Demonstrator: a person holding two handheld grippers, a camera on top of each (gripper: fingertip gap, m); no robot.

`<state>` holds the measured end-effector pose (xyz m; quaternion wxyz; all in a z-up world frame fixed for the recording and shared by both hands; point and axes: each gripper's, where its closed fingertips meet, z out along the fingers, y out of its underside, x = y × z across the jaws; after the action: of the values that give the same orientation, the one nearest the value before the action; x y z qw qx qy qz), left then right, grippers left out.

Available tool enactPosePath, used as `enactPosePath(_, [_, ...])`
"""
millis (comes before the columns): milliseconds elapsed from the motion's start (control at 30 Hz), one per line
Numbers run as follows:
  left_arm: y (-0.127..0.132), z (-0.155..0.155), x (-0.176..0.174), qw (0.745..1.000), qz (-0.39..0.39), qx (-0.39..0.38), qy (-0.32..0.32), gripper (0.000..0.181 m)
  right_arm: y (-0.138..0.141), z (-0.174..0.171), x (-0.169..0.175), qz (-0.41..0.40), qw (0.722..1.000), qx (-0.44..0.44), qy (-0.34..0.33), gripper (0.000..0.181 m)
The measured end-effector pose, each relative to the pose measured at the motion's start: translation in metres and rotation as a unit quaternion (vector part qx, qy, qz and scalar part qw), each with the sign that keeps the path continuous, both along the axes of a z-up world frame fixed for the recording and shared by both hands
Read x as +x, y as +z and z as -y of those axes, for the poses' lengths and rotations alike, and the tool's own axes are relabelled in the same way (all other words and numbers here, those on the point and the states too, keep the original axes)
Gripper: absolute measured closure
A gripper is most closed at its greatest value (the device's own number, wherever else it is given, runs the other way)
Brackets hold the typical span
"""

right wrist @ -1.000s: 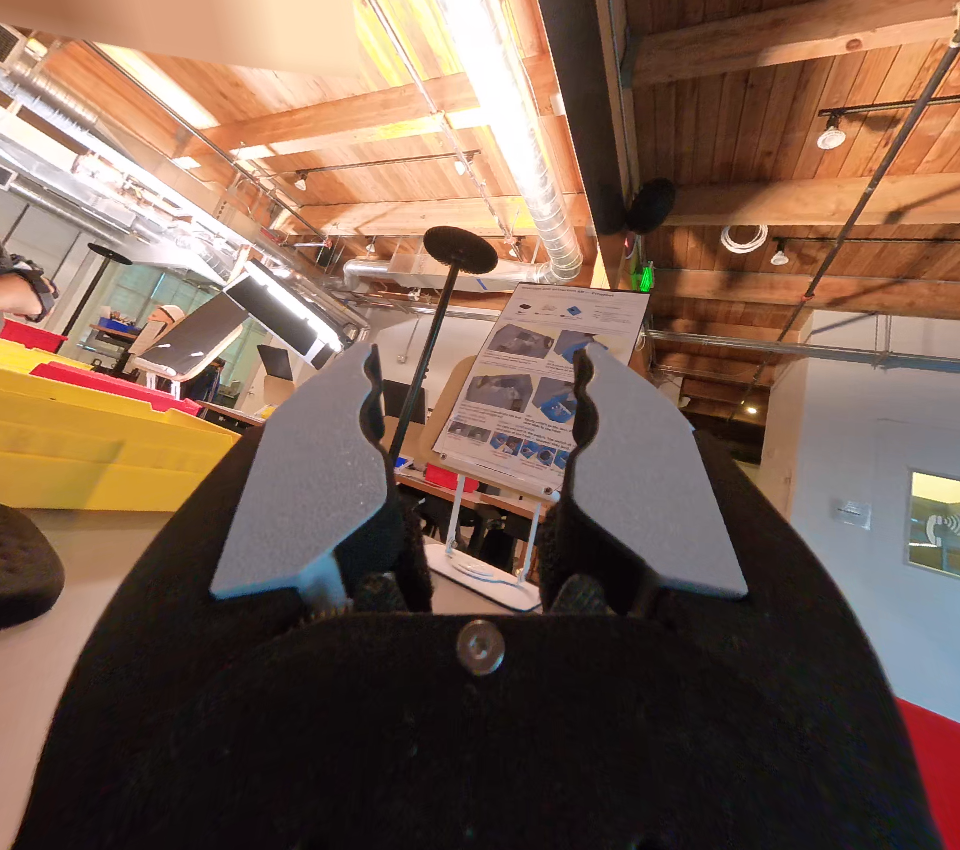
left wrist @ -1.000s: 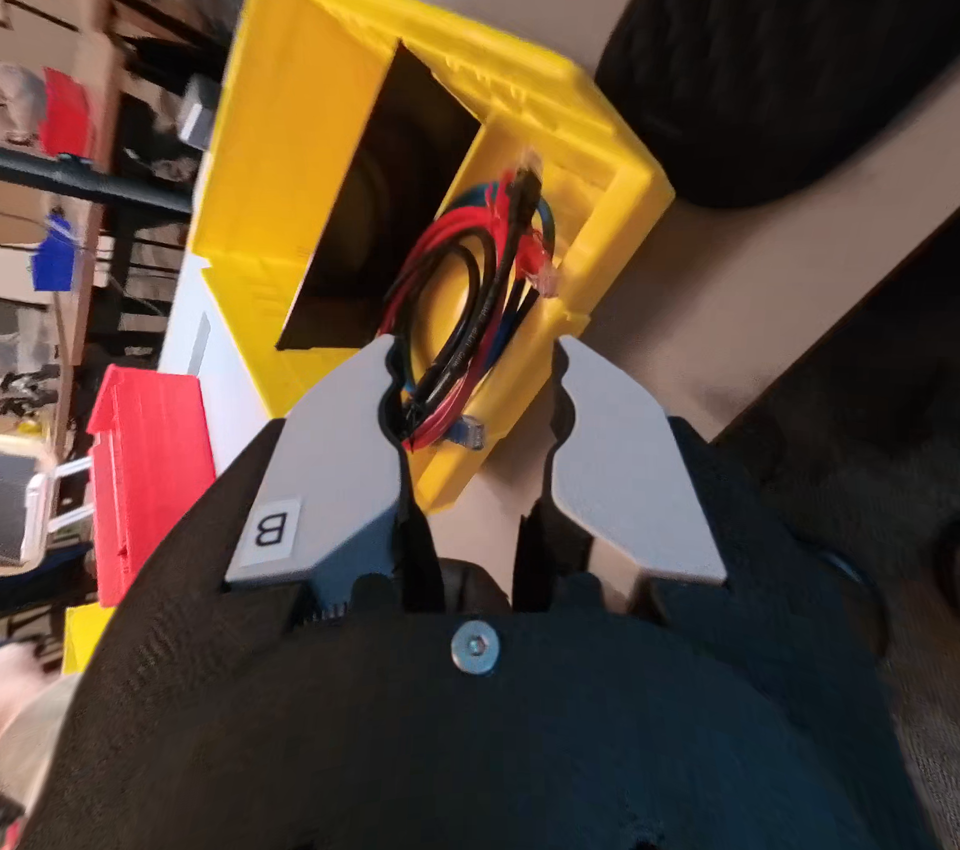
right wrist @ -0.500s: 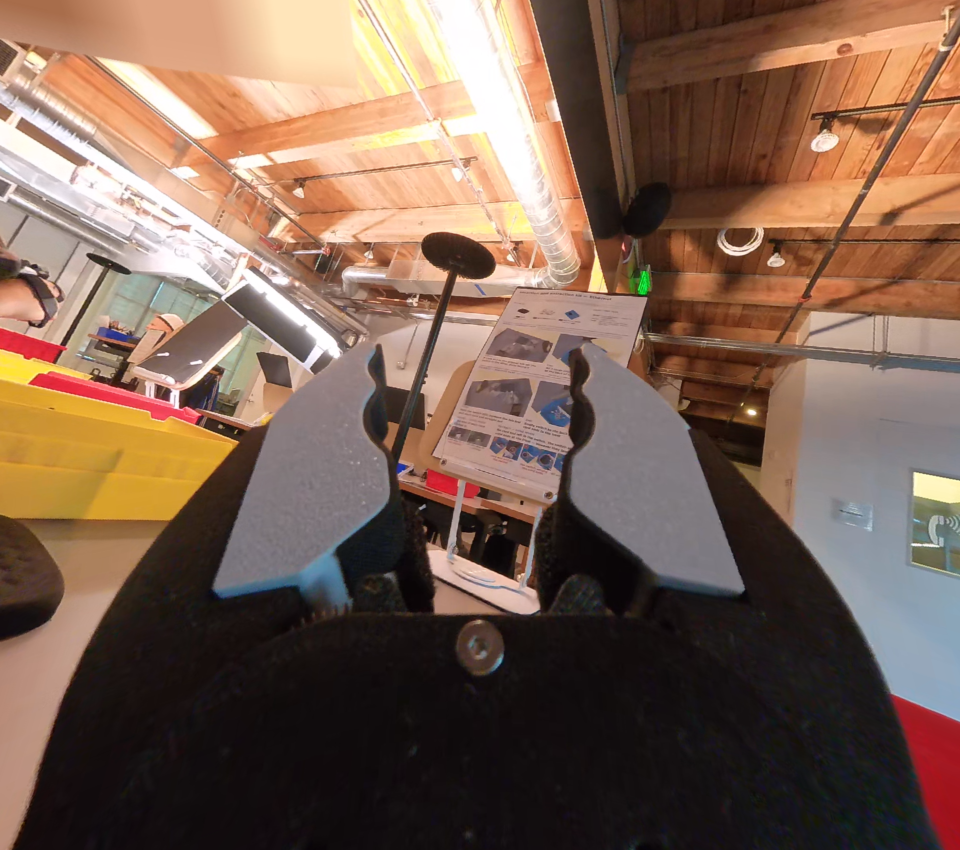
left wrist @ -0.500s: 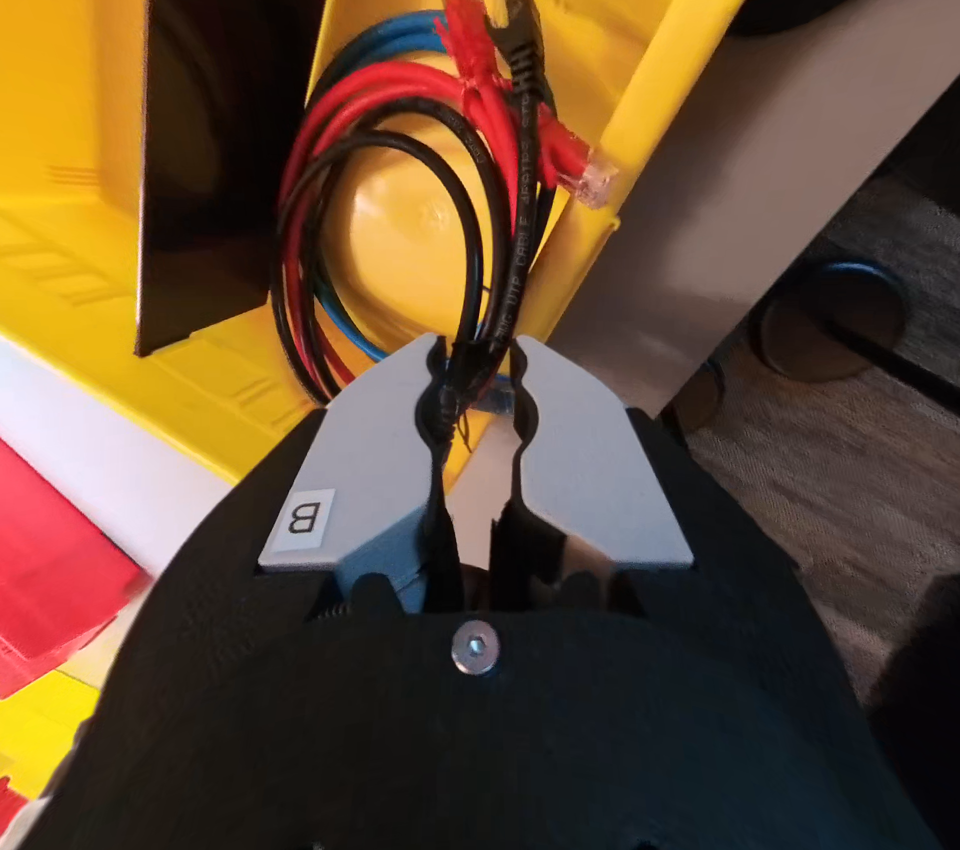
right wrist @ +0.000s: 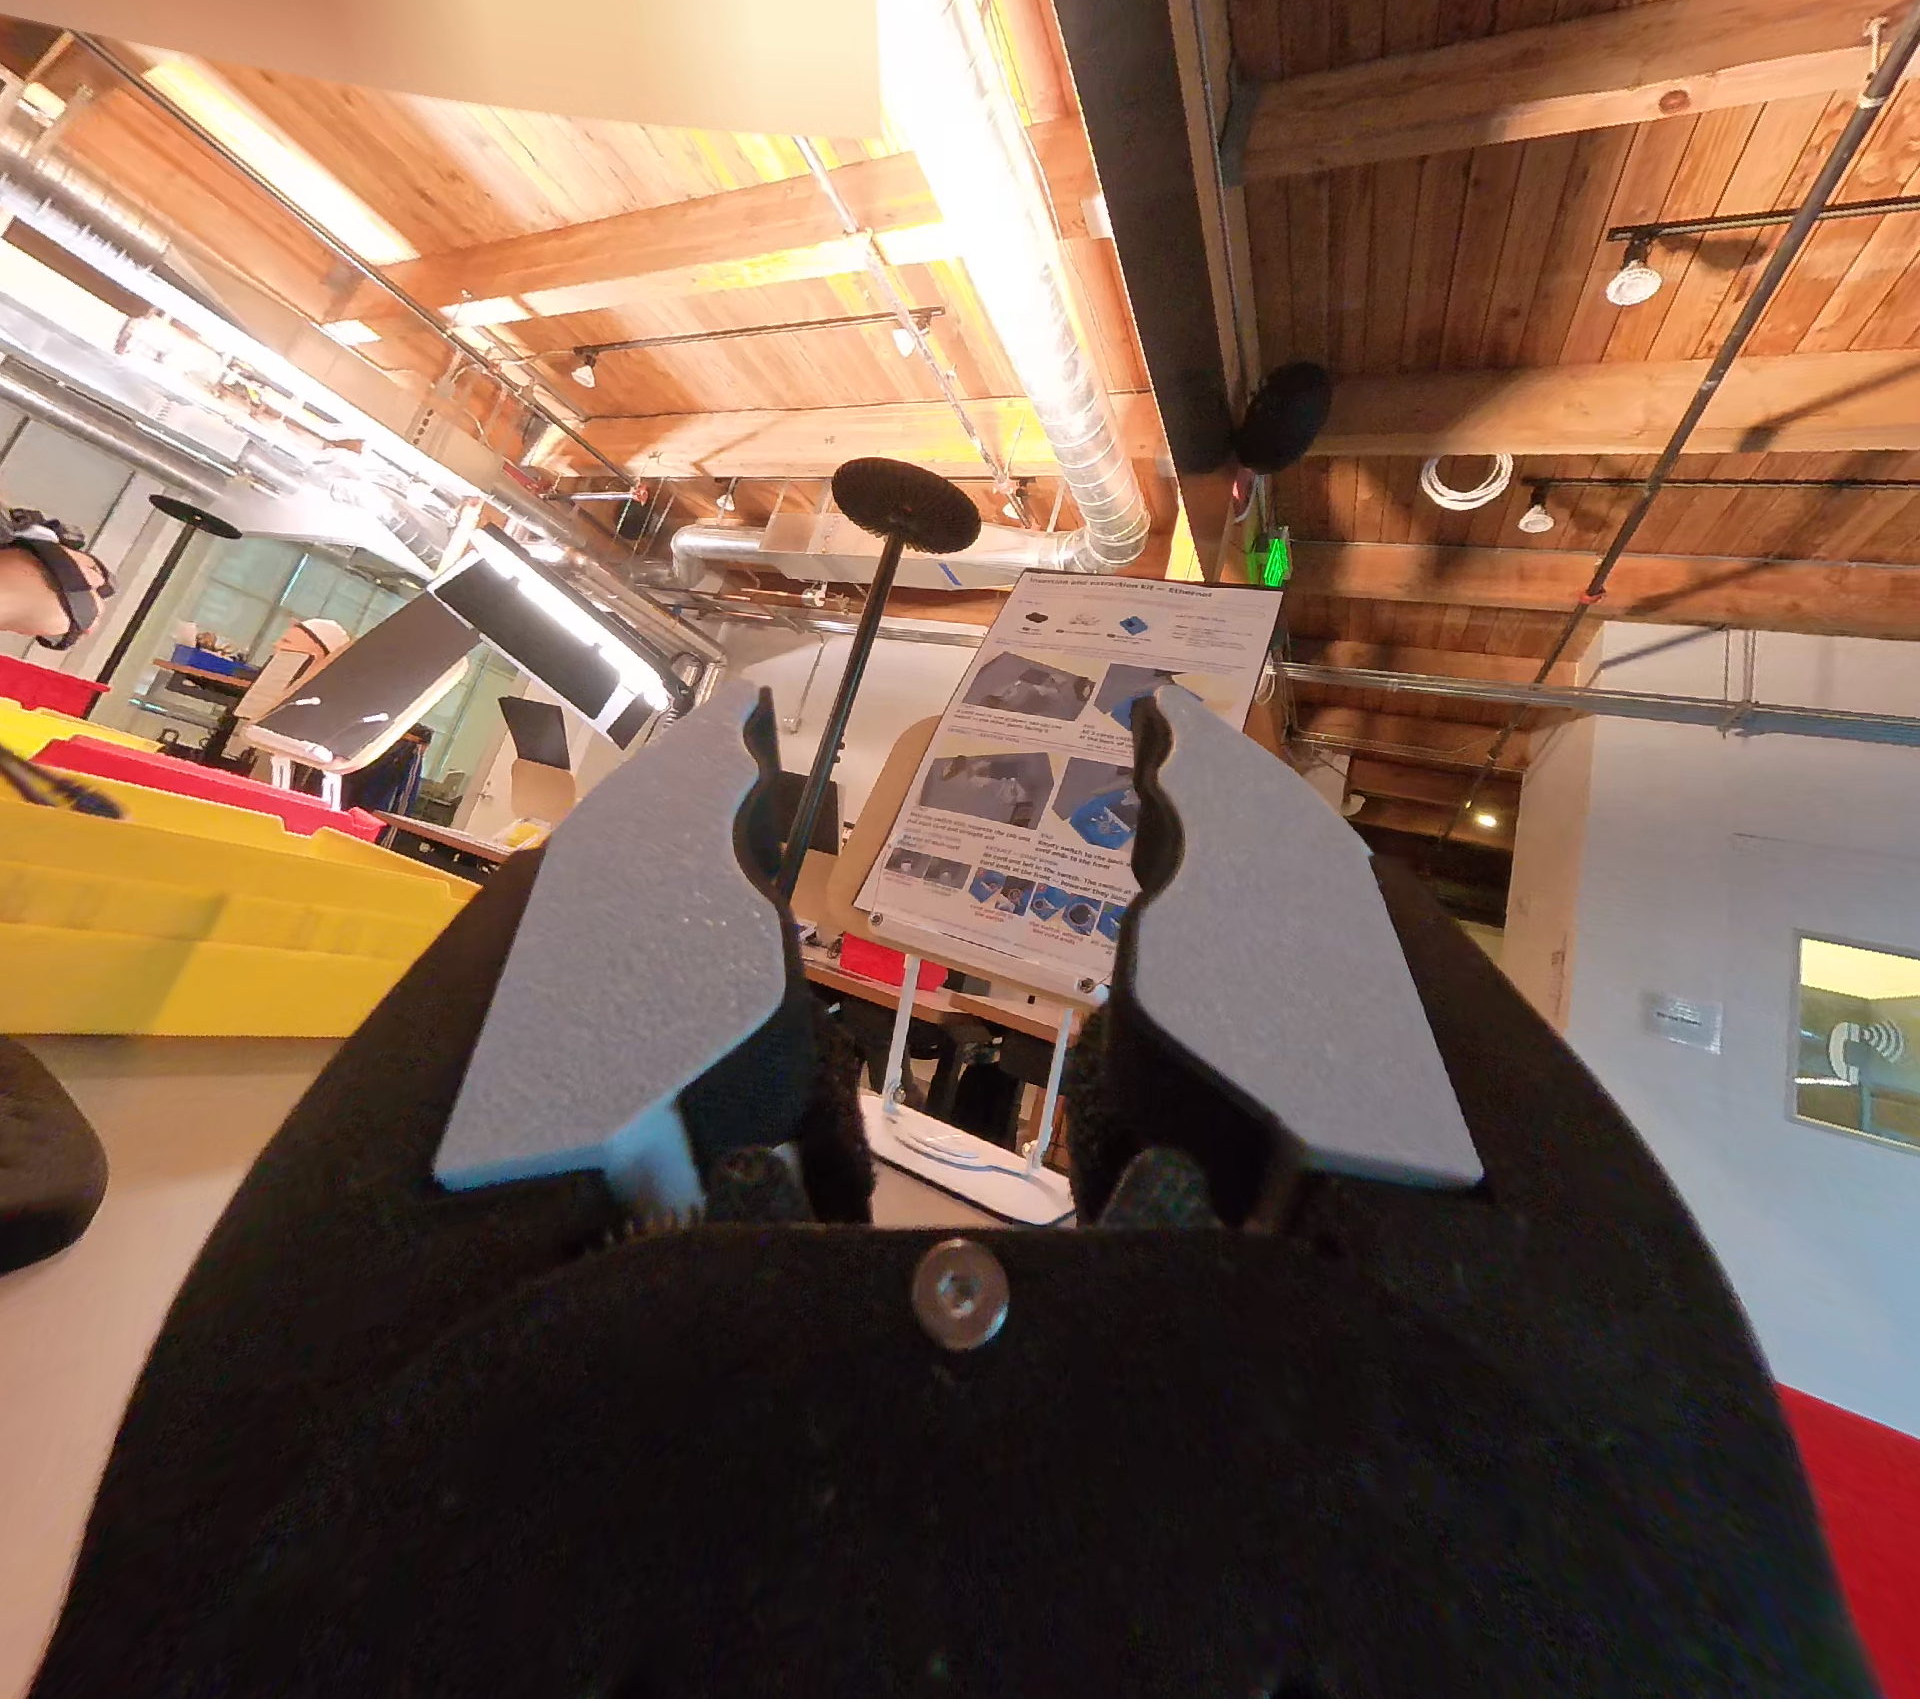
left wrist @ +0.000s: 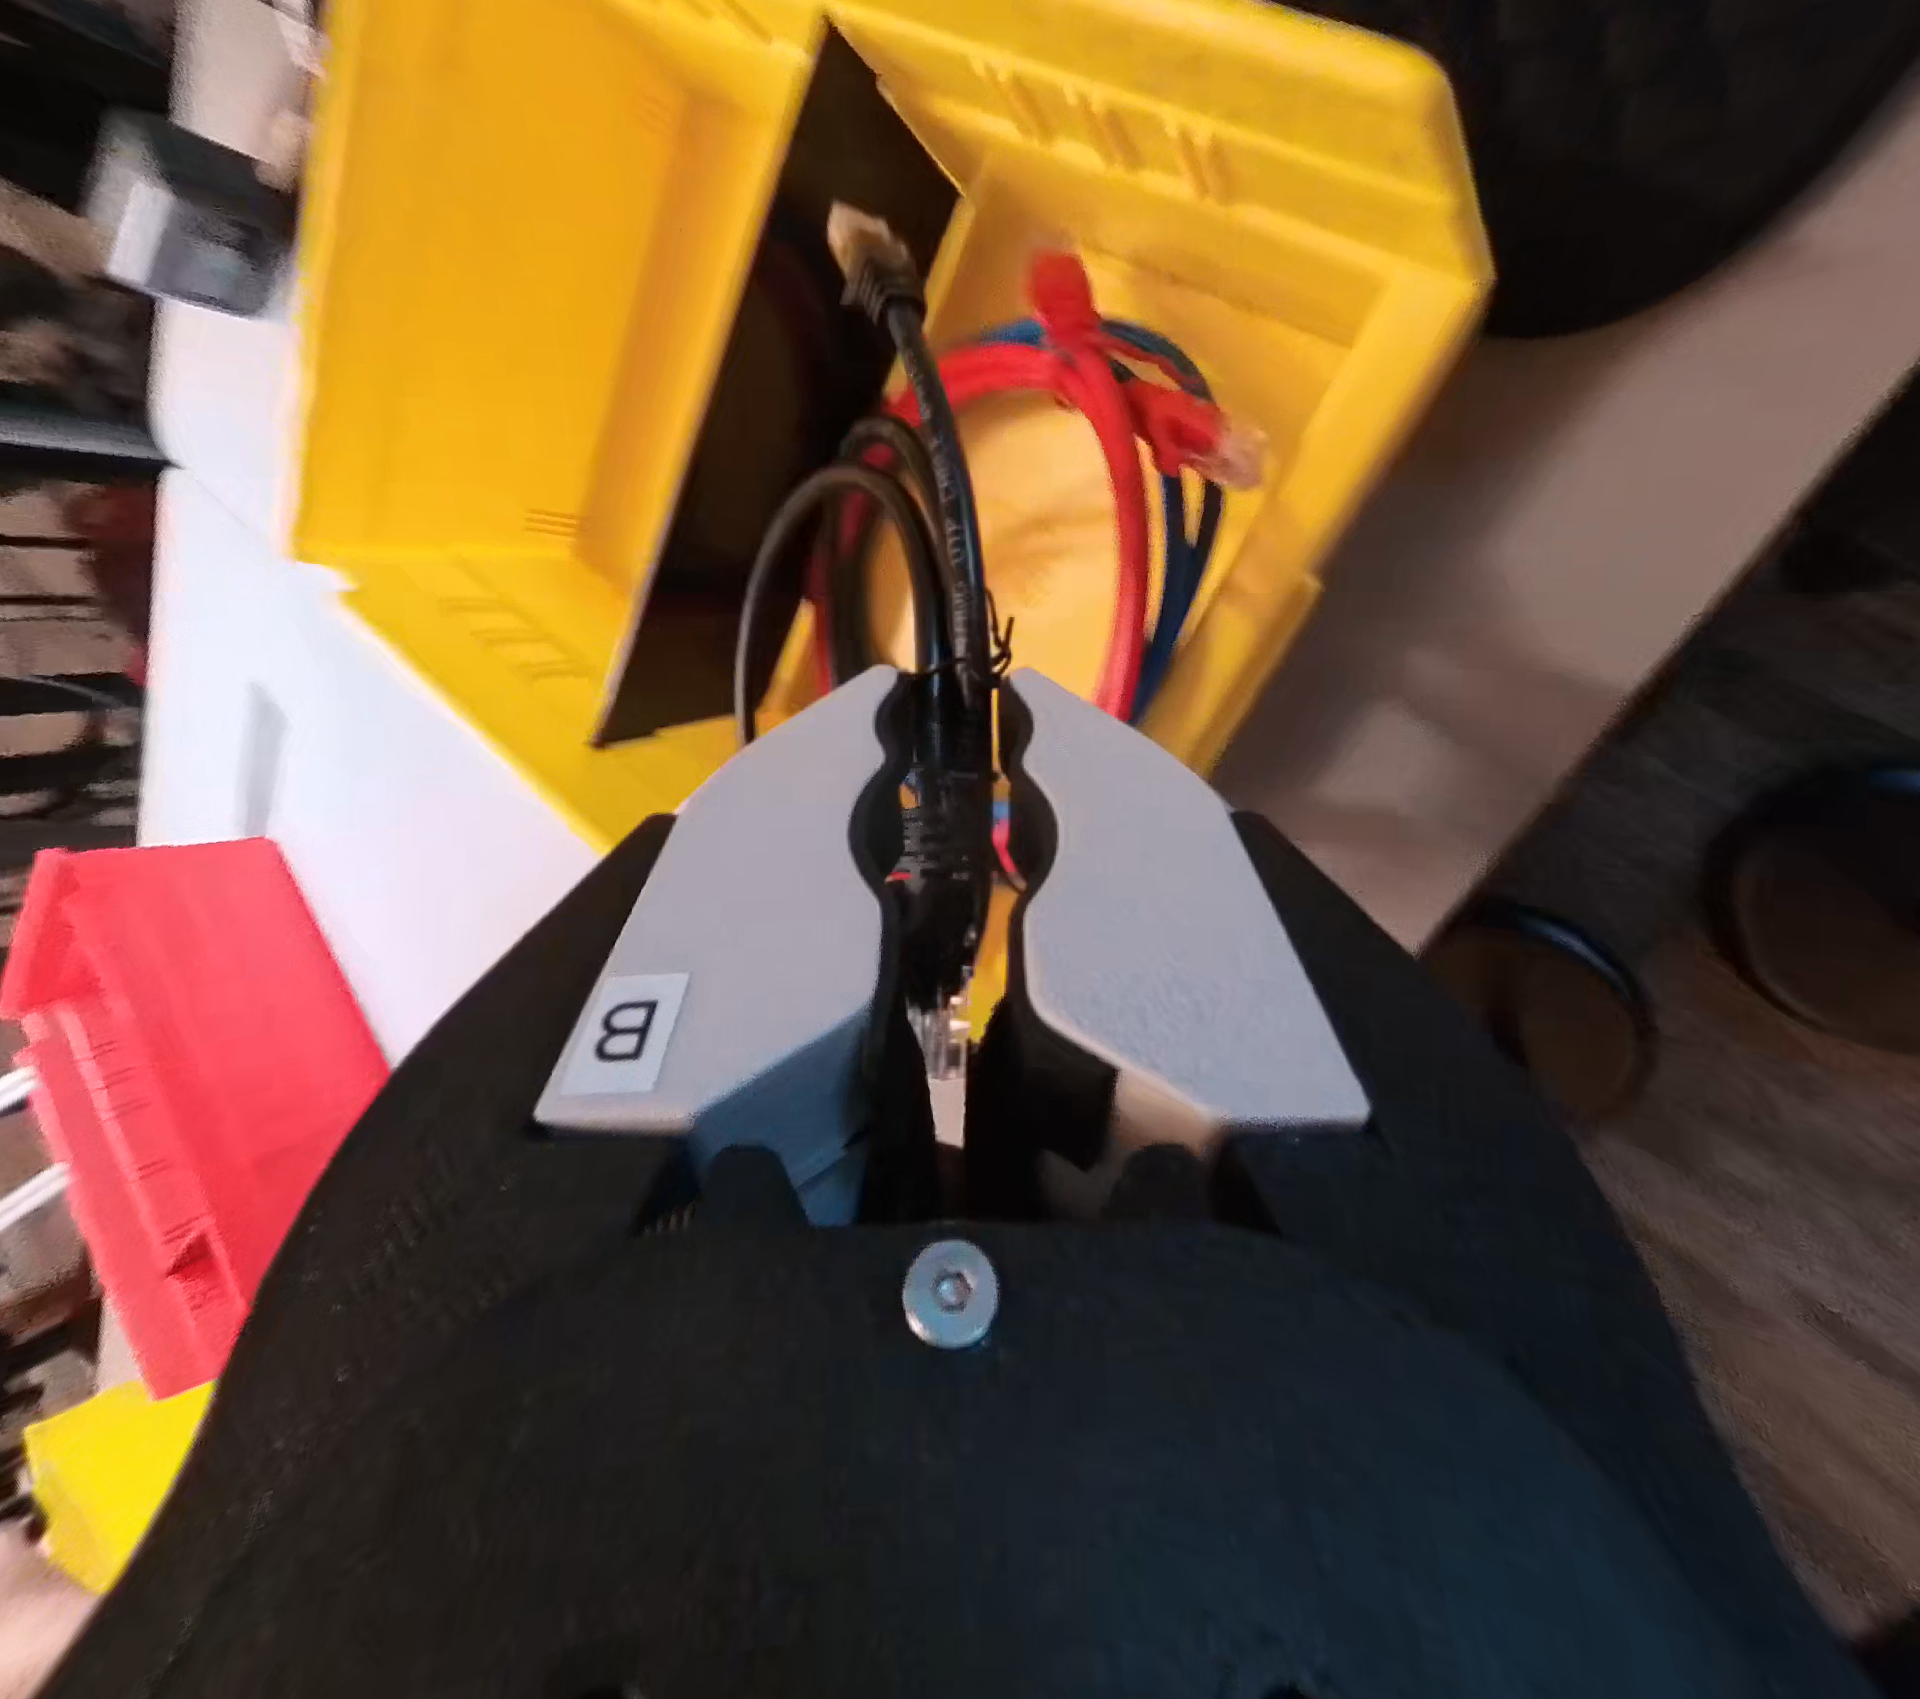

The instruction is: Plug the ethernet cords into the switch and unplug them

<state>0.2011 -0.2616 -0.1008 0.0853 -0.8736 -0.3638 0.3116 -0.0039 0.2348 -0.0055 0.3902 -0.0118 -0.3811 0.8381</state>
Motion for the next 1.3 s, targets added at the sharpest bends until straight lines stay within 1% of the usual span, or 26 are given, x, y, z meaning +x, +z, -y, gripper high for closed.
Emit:
enactPosePath(67, [0.023, 0.000, -0.013, 0.995, -0.096, -0.004, 0.009, 0.167, 0.000, 0.001, 0.000, 0.000, 1.000, 0.002, -0.001, 0.117])
enactPosePath(133, [0.046, -0.003, -0.022, 0.981, -0.191, 0.003, 0.028, 0.168, -0.001, 0.002, -0.001, 0.000, 1.000, 0.007, -0.003, 0.117])
enactPosePath(200, [0.073, -0.011, -0.029, 0.953, -0.301, 0.016, 0.043, 0.168, -0.002, 0.004, 0.001, -0.003, 1.000, 0.012, -0.001, 0.117])
enactPosePath(233, [0.087, -0.018, -0.031, 0.932, -0.357, 0.026, 0.047, 0.168, -0.003, 0.005, 0.002, -0.005, 1.000, 0.016, 0.000, 0.117])
enactPosePath(267, [0.102, -0.027, -0.031, 0.907, -0.416, 0.045, 0.049, 0.167, -0.003, 0.007, 0.003, -0.007, 1.000, 0.020, 0.002, 0.118])
enactPosePath(333, [0.127, -0.049, -0.029, 0.849, -0.513, 0.117, 0.043, 0.168, -0.004, 0.010, 0.005, -0.012, 1.000, 0.027, 0.002, 0.118])
enactPosePath(433, [0.155, -0.083, -0.016, 0.749, -0.623, 0.226, 0.006, 0.168, -0.005, 0.016, 0.010, -0.023, 0.999, 0.041, 0.002, 0.119])
enactPosePath(500, [0.163, -0.104, -0.008, 0.681, -0.666, 0.303, -0.030, 0.168, -0.006, 0.021, 0.013, -0.031, 0.998, 0.057, 0.000, 0.120])
enactPosePath(533, [0.164, -0.114, -0.006, 0.648, -0.674, 0.353, -0.046, 0.168, -0.007, 0.025, 0.015, -0.035, 0.997, 0.067, 0.000, 0.121])
enactPosePath(567, [0.164, -0.122, -0.007, 0.619, -0.673, 0.401, -0.059, 0.168, -0.008, 0.029, 0.018, -0.038, 0.996, 0.076, 0.001, 0.122])
enactPosePath(600, [0.160, -0.130, -0.010, 0.602, -0.662, 0.441, -0.067, 0.168, -0.009, 0.034, 0.021, -0.041, 0.995, 0.087, 0.005, 0.123])
enactPosePath(633, [0.156, -0.137, -0.016, 0.596, -0.645, 0.473, -0.073, 0.168, -0.010, 0.039, 0.025, -0.043, 0.994, 0.098, 0.013, 0.124])
enactPosePath(667, [0.149, -0.147, -0.023, 0.596, -0.625, 0.497, -0.083, 0.168, -0.010, 0.044, 0.030, -0.044, 0.993, 0.106, 0.022, 0.124])
enactPosePath(733, [0.137, -0.167, -0.037, 0.606, -0.594, 0.518, -0.103, 0.168, -0.010, 0.054, 0.039, -0.036, 0.991, 0.117, 0.048, 0.128])
enactPosePath(767, [0.130, -0.178, -0.044, 0.617, -0.581, 0.518, -0.114, 0.168, -0.010, 0.059, 0.042, -0.021, 0.990, 0.124, 0.065, 0.128])
enactPosePath(833, [0.117, -0.200, -0.057, 0.660, -0.562, 0.481, -0.133, 0.168, -0.011, 0.069, 0.048, 0.030, 0.983, 0.137, 0.115, 0.131])
enactPosePath(867, [0.110, -0.210, -0.063, 0.688, -0.565, 0.435, -0.138, 0.168, -0.010, 0.073, 0.050, 0.061, 0.978, 0.138, 0.142, 0.133])
enactPosePath(933, [0.098, -0.224, -0.072, 0.742, -0.593, 0.280, -0.140, 0.168, -0.009, 0.080, 0.051, 0.123, 0.965, 0.135, 0.188, 0.134])
enactPosePath(967, [0.092, -0.232, -0.076, 0.761, -0.604, 0.186, -0.145, 0.168, -0.009, 0.084, 0.052, 0.152, 0.956, 0.134, 0.213, 0.134])
enactPosePath(1000, [0.086, -0.239, -0.079, 0.773, -0.609, 0.093, -0.153, 0.169, -0.010, 0.087, 0.053, 0.181, 0.945, 0.132, 0.240, 0.135])
enactPosePath(1033, [0.079, -0.246, -0.082, 0.778, -0.607, 0.000, -0.161, 0.169, -0.011, 0.091, 0.055, 0.211, 0.930, 0.132, 0.270, 0.136])
enactPosePath(1067, [0.074, -0.250, -0.085, 0.774, -0.603, -0.093, -0.169, 0.169, -0.013, 0.094, 0.057, 0.241, 0.913, 0.131, 0.301, 0.139])
enactPosePath(1100, [0.069, -0.254, -0.089, 0.764, -0.597, -0.172, -0.177, 0.169, -0.014, 0.098, 0.059, 0.272, 0.894, 0.127, 0.332, 0.142])
enactPosePath(1133, [0.065, -0.257, -0.091, 0.751, -0.590, -0.230, -0.187, 0.169, -0.015, 0.101, 0.059, 0.304, 0.873, 0.124, 0.360, 0.143])
enactPosePath(1167, [0.062, -0.261, -0.094, 0.738, -0.586, -0.269, -0.197, 0.169, -0.018, 0.104, 0.060, 0.337, 0.850, 0.124, 0.385, 0.144])
enactPosePath(1300, [0.058, -0.271, -0.103, 0.705, -0.572, -0.347, -0.237, 0.168, -0.032, 0.116, 0.055, 0.455, 0.747, 0.130, 0.466, 0.140])
